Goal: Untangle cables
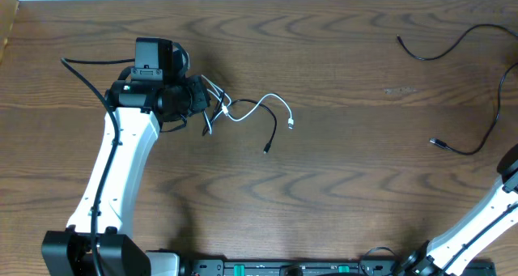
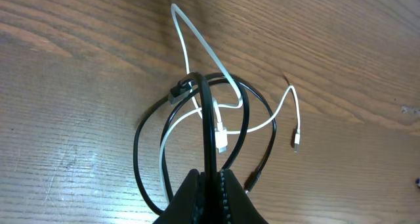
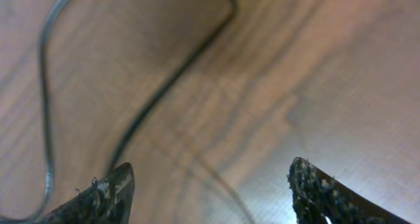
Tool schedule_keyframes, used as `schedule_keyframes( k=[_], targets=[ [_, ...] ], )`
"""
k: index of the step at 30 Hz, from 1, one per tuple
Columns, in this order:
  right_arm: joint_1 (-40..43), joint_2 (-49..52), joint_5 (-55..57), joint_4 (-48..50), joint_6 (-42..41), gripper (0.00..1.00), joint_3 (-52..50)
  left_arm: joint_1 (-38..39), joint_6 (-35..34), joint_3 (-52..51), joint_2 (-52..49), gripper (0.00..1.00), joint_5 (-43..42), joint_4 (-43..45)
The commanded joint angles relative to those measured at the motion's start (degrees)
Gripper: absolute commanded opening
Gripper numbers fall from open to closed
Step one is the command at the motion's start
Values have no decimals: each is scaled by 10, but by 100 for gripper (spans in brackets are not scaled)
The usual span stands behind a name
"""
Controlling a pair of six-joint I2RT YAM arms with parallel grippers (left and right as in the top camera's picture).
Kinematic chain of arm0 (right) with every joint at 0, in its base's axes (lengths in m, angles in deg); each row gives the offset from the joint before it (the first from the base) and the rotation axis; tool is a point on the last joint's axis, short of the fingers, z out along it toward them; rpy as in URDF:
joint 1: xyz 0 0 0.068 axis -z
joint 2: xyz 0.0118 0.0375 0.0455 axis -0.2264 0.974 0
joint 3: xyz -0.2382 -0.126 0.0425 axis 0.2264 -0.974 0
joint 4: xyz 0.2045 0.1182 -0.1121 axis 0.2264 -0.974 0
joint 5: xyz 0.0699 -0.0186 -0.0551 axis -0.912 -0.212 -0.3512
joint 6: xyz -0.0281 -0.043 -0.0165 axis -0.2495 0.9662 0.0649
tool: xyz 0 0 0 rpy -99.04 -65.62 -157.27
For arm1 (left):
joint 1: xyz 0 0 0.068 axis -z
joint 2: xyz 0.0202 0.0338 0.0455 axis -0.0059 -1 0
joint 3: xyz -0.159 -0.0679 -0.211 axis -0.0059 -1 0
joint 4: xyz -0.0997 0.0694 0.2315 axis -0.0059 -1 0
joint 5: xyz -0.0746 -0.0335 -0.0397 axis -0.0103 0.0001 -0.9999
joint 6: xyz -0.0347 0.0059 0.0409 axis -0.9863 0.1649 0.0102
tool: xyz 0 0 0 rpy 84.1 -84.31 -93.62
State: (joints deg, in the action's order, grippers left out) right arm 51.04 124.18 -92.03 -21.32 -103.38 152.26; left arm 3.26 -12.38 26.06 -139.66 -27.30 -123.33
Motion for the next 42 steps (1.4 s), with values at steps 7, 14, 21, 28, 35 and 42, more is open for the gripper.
schedule_keyframes(
  k=[7, 14, 21, 28, 35, 42],
  targets=[
    [-1, 17, -83, 52, -41, 67, 9, 0, 5, -5, -4, 8, -7, -8],
    [-2, 17, -76, 59, -50, 62, 8, 0, 5, -5, -4, 8, -7, -8],
    [-5, 17, -15, 72, -105, 57, 1, 0, 5, -5, -4, 8, -7, -12],
    [-14, 17, -14, 127, -106, 57, -31, 0, 5, -5, -4, 7, -7, -15],
    [-29, 17, -14, 189, -119, 55, -73, 0, 5, -5, -4, 8, -7, -15],
    [-31, 17, 5, 200, -151, 11, -91, 0, 5, -5, -4, 8, -7, -15]
  ],
)
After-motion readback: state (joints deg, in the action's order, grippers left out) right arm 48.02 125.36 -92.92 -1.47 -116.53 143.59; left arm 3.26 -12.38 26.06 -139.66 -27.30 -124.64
